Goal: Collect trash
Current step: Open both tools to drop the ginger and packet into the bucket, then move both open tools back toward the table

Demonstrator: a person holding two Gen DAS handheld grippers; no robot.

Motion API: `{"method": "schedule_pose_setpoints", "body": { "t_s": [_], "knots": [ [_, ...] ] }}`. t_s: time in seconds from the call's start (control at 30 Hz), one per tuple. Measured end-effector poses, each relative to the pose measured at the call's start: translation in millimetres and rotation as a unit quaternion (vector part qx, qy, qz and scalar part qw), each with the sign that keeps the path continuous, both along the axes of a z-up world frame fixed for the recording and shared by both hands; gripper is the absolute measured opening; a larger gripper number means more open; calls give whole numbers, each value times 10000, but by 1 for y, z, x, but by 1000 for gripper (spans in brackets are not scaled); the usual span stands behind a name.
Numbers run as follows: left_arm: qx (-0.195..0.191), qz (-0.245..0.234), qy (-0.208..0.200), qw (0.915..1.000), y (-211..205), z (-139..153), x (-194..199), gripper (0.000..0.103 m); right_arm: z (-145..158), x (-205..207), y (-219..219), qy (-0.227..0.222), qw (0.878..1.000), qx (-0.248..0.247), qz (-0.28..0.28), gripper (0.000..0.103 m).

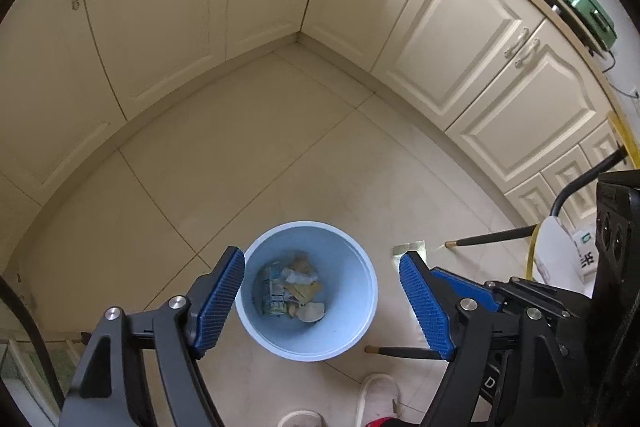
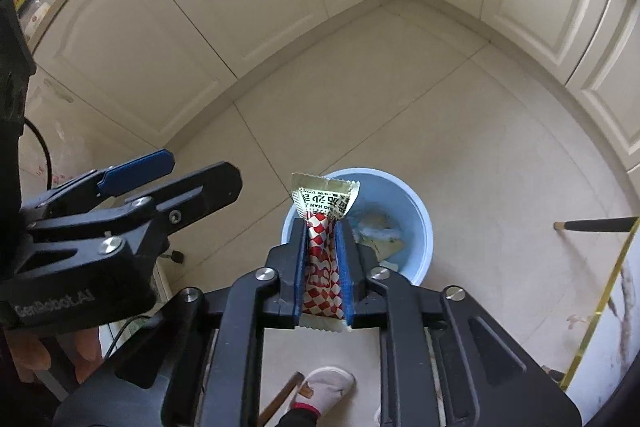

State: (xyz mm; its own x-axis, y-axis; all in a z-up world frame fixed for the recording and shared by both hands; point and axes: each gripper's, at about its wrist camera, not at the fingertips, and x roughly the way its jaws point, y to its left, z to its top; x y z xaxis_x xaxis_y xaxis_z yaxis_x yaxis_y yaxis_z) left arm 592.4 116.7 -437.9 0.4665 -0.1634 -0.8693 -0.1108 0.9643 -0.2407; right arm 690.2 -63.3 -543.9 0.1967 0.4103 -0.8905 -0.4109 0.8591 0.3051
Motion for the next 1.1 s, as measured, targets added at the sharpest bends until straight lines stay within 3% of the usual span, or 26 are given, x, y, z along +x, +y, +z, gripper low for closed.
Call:
{"method": "schedule_pose_setpoints", "body": {
  "t_s": [0.07, 0.17, 0.23, 0.3, 0.43, 0.5, 0.57, 0.7, 0.83, 0.97, 1.1],
  "knots": [
    [69, 73, -56, 9999, -8, 11, -9, 76, 6, -3, 1, -57, 10000, 53, -14, 25],
    [165, 151, -173, 9996, -5, 33, -34, 76, 20, -7, 3, -224, 9997, 30, -52, 50],
    [150, 227, -288, 9992, -6, 47, -42, 76, 35, -14, 0, -345, 9993, 88, -60, 50],
    [174, 300, -446, 9984, -9, 65, -54, 78, 54, -23, 0, -524, 9986, 46, -85, 61],
    [317, 378, -794, 9956, -18, 102, -85, 80, 96, -46, 6, -845, 9964, 10, -112, 66],
    [446, 459, -1011, 9928, -26, 125, -102, 83, 121, -62, 6, -1092, 9939, -64, -152, 85],
    [610, 523, -1168, 9899, -38, 142, -123, 84, 140, -75, 4, -1311, 9911, -125, -206, 89],
    [959, 637, -1605, 9803, -63, 179, -167, 90, 189, -113, -11, -1776, 9834, -199, -330, 95],
    [1230, 766, -2170, 9654, -97, 223, -218, 97, 236, -145, -29, -2234, 9730, -173, -555, 101],
    [1379, 815, -2762, 9477, -134, 260, -275, 102, 290, -180, -55, -2799, 9556, -224, -890, 103],
    [1375, 701, -3247, 9331, -179, 282, -330, 102, 347, -234, -82, -3484, 9303, -107, -1145, 103]
  ]
}}
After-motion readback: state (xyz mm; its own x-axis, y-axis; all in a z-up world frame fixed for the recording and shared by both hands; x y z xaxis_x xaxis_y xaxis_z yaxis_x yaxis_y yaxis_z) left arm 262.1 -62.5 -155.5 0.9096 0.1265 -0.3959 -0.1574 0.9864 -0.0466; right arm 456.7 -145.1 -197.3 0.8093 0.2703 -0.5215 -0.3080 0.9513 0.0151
